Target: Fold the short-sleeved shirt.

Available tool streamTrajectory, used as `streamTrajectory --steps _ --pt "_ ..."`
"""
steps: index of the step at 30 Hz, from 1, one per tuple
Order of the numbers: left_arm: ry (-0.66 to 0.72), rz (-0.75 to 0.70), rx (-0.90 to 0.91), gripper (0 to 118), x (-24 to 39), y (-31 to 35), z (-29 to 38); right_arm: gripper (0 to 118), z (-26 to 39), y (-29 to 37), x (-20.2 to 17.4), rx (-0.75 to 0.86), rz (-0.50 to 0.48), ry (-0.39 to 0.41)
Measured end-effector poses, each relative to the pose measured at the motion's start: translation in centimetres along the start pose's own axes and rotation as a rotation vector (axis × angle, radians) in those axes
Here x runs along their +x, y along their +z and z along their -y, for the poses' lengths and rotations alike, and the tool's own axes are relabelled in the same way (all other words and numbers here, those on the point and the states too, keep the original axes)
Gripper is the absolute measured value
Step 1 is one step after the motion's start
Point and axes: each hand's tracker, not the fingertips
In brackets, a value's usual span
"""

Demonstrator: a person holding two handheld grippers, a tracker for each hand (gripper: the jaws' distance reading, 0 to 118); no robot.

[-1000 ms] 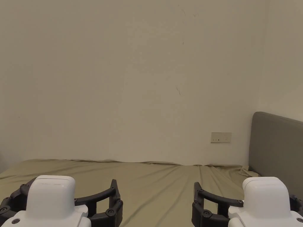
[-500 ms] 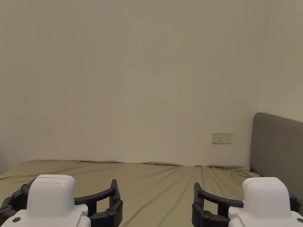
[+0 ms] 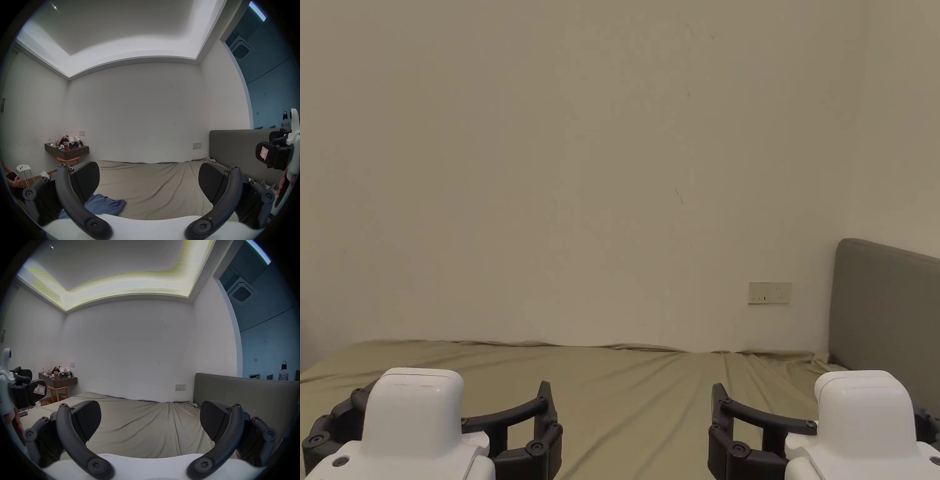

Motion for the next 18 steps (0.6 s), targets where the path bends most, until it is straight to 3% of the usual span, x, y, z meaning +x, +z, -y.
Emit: streamTrajectory --steps 18 --pt "0.000 0.019 -0.012 118 0.20 -0.24 0.08 118 0.23 -0.20 0.41 -0.012 -0.005 0.002"
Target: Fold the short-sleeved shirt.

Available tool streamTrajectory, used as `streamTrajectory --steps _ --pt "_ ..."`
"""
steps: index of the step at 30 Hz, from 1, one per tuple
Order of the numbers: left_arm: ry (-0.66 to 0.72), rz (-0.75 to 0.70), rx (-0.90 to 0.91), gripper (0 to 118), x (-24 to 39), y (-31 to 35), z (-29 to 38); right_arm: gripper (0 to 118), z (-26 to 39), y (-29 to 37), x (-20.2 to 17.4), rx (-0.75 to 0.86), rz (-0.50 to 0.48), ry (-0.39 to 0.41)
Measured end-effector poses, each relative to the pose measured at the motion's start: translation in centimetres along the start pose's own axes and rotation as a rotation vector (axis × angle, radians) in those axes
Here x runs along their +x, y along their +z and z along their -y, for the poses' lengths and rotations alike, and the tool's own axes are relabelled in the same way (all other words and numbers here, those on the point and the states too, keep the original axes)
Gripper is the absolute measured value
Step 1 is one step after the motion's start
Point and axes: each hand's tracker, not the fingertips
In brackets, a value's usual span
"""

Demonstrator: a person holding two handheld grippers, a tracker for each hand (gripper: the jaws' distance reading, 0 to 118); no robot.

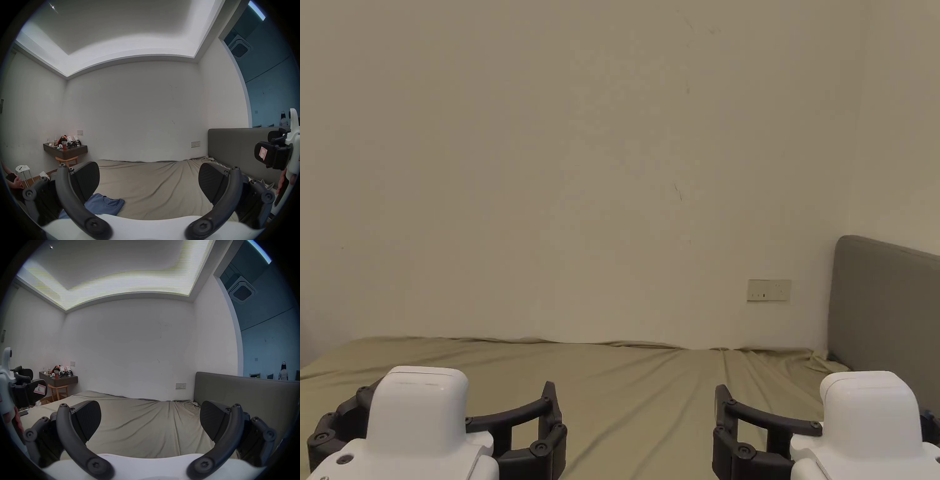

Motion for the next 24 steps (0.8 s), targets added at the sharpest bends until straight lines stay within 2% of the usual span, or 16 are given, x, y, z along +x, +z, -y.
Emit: streamTrajectory --steps 21,22,23,24 --pt "-0.011 -0.004 -0.003 118 0.09 0.18 0.03 118 -0.25 0.41 -0.05 -0.016 -0.022 0.005" --pt "-0.010 0.004 -0.009 117 -0.08 0.31 0.08 112 -0.24 0.55 -0.05 -0.013 -0.022 0.004" --pt "-0.005 0.046 0.002 94 -0.17 0.51 0.16 97 -0.23 0.79 0.01 -0.004 -0.027 0.003" --pt "-0.003 0.057 0.008 55 -0.09 0.78 0.18 56 -0.24 0.93 0.05 -0.001 -0.032 0.004"
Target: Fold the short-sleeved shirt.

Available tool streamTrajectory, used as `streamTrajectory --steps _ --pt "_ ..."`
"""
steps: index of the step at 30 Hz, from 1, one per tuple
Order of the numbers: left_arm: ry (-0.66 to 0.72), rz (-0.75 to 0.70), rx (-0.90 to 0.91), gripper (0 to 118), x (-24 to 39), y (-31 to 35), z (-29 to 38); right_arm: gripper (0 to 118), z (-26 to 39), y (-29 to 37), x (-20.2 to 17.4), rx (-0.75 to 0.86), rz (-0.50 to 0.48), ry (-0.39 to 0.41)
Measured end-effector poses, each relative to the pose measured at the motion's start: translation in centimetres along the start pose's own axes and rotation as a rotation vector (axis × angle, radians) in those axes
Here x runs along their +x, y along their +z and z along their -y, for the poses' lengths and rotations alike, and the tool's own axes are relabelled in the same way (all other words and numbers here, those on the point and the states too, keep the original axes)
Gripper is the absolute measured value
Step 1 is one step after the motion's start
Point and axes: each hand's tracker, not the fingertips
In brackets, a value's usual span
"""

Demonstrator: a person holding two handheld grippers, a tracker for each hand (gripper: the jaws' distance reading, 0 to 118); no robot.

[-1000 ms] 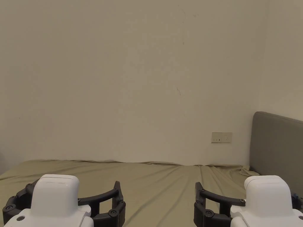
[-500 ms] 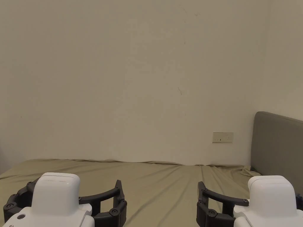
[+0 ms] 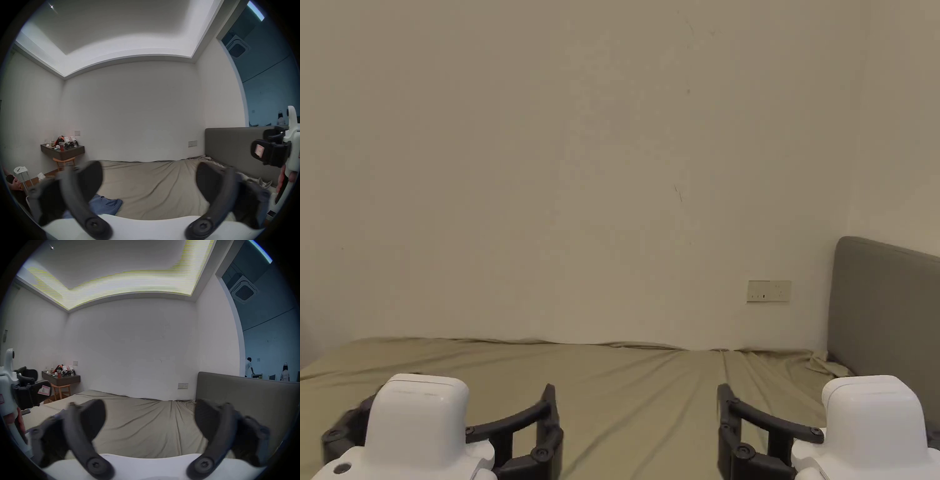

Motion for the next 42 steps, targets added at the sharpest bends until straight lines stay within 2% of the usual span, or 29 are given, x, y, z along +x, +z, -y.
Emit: streamTrajectory --steps 1,2,3,7,9,11,14,16,18,19,23,25,26,29,34,38,42 --pt "-0.009 0.005 0.003 27 0.3 0.2 -0.1 37 0.0 0.1 0.0 0.003 -0.003 0.002" --pt "-0.043 -0.031 -0.012 27 0.8 -0.2 -0.1 37 0.1 -0.1 0.0 -0.004 0.006 0.010" --pt "-0.087 -0.099 -0.035 0 1.1 -0.2 0.3 3 0.3 -0.2 0.1 -0.019 0.033 0.016" --pt "-0.064 0.011 -0.064 0 2.3 -0.3 1.5 3 1.0 0.2 1.4 -0.042 0.018 -0.024" --pt "-0.029 0.041 -0.069 0 2.4 -0.6 1.7 3 1.4 0.5 2.2 -0.049 0.048 -0.007" --pt "-0.020 0.043 -0.082 0 2.3 -0.9 1.9 3 1.6 0.4 3.2 -0.069 0.119 0.019" --pt "-0.005 -0.001 -0.092 0 0.3 -1.1 1.4 3 1.8 -1.1 3.5 -0.081 0.210 0.034" --pt "0.015 -0.104 -0.087 0 -2.6 -0.1 0.9 3 1.9 -3.2 1.5 -0.086 0.189 0.072" --pt "0.022 -0.226 -0.075 0 -6.4 1.8 0.6 3 1.7 -5.4 -2.6 -0.082 0.044 0.070" --pt "0.005 -0.308 -0.079 0 -8.6 3.0 0.6 3 1.5 -6.5 -5.6 -0.087 -0.075 0.039" --pt "-0.057 -0.610 -0.130 0 -16.1 8.0 0.4 3 1.2 -6.6 -17.7 -0.089 -0.669 -0.097" --pt "-0.070 -0.676 -0.148 0 -18.7 9.9 0.2 3 1.3 -6.2 -21.8 -0.116 -0.828 -0.135" --pt "-0.082 -0.699 -0.158 0 -19.5 10.4 0.3 3 1.4 -6.0 -23.3 -0.135 -0.850 -0.126" --pt "-0.108 -0.720 -0.190 0 -20.8 10.3 1.0 3 2.0 -5.9 -25.5 -0.109 -0.821 -0.093" --pt "-0.035 -0.568 -0.242 0 -20.8 5.1 4.1 3 3.0 -8.0 -24.0 -0.151 -0.785 -0.087" --pt "0.117 -0.339 -0.372 0 -22.3 -4.5 10.3 3 5.6 -9.3 -21.4 -0.210 -0.697 -0.021" --pt "0.151 -0.183 -0.595 0 -22.8 -15.6 19.0 3 8.8 -11.5 -19.5 -0.309 -0.613 0.018"
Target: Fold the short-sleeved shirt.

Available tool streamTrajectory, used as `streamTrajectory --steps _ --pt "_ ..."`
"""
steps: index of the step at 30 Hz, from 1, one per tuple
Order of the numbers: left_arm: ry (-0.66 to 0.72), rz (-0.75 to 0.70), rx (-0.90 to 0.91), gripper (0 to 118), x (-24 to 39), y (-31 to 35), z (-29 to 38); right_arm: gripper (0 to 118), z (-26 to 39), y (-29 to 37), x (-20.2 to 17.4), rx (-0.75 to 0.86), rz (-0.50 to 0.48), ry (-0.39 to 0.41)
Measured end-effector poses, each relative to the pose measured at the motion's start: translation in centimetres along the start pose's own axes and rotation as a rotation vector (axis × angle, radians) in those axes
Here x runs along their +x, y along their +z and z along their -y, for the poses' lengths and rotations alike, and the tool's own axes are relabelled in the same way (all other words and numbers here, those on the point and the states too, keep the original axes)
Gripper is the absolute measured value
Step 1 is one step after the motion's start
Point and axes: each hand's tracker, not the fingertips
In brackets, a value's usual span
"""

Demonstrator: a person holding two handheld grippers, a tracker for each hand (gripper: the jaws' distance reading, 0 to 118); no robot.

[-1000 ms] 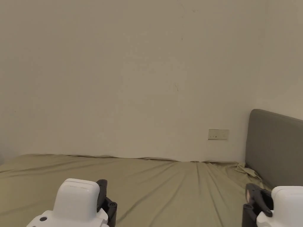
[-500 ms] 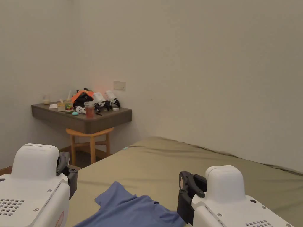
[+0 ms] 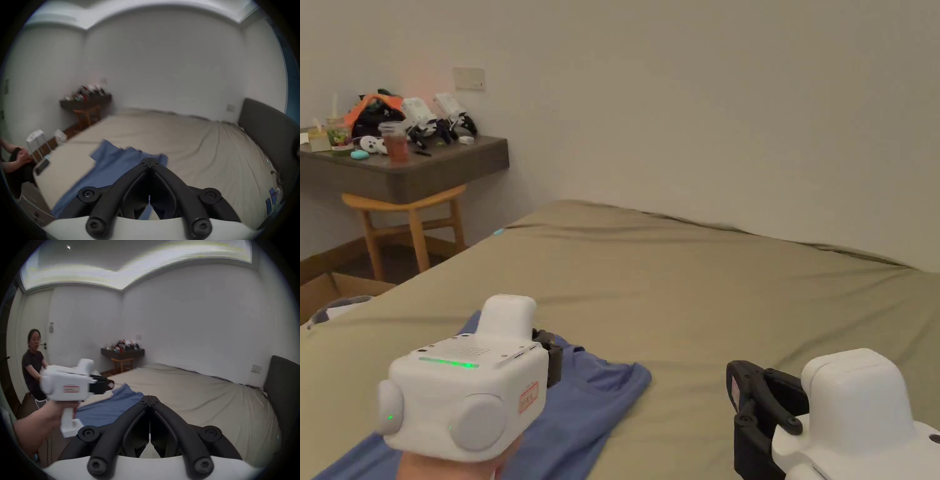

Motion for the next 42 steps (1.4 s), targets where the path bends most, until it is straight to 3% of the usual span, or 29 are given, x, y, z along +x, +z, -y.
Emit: streamTrajectory --steps 6,8,9,13,19,21,22,23,24,26,30,31,37,39,42 --pt "0.049 0.028 -0.316 2 -2.5 -17.1 4.5 3 4.1 -3.8 3.6 -0.117 0.041 -0.054" --pt "-0.012 0.008 -0.280 109 -3.0 -20.0 5.5 3 5.3 -5.1 4.8 -0.173 0.027 -0.087" --pt "-0.034 -0.038 -0.311 118 -3.2 -21.6 6.2 3 6.0 -5.6 5.4 -0.186 0.029 -0.115" --pt "-0.054 -0.030 -0.409 118 -2.2 -22.5 10.7 3 7.9 -7.1 6.9 -0.225 0.061 -0.118" --pt "-0.026 -0.061 -0.519 113 -3.4 -24.9 12.3 3 9.1 -6.8 8.1 -0.249 0.082 -0.131" --pt "0.021 -0.072 -0.441 108 -4.1 -24.0 11.1 3 9.3 -6.4 8.3 -0.252 0.092 -0.128" --pt "0.018 -0.100 -0.403 64 -4.2 -23.7 10.6 3 9.4 -6.1 8.4 -0.255 0.096 -0.125" --pt "0.001 -0.145 -0.335 11 -4.8 -23.6 9.8 3 9.4 -5.8 8.5 -0.256 0.098 -0.125" --pt "0.001 -0.204 -0.326 2 -5.6 -23.2 9.4 3 9.3 -5.5 8.6 -0.258 0.099 -0.128" --pt "0.174 -0.048 -0.363 2 -7.2 -22.9 9.1 3 9.3 -4.8 9.0 -0.244 0.098 -0.161" --pt "0.237 -0.019 -0.308 2 -8.8 -21.9 8.2 3 8.4 -2.4 9.7 -0.189 0.133 -0.205" --pt "0.383 0.050 -0.398 2 -8.9 -21.5 8.2 3 8.1 -1.6 10.0 -0.172 0.149 -0.212" --pt "0.654 0.144 -0.200 2 -8.4 -17.2 4.5 3 6.1 3.6 12.1 -0.069 0.232 -0.318" --pt "0.615 0.174 -0.145 2 -6.5 -16.0 1.7 3 5.3 5.9 12.7 -0.033 0.294 -0.307" --pt "0.373 0.280 -0.089 2 1.3 -12.6 -2.5 3 4.0 9.8 13.9 0.018 0.423 -0.293"
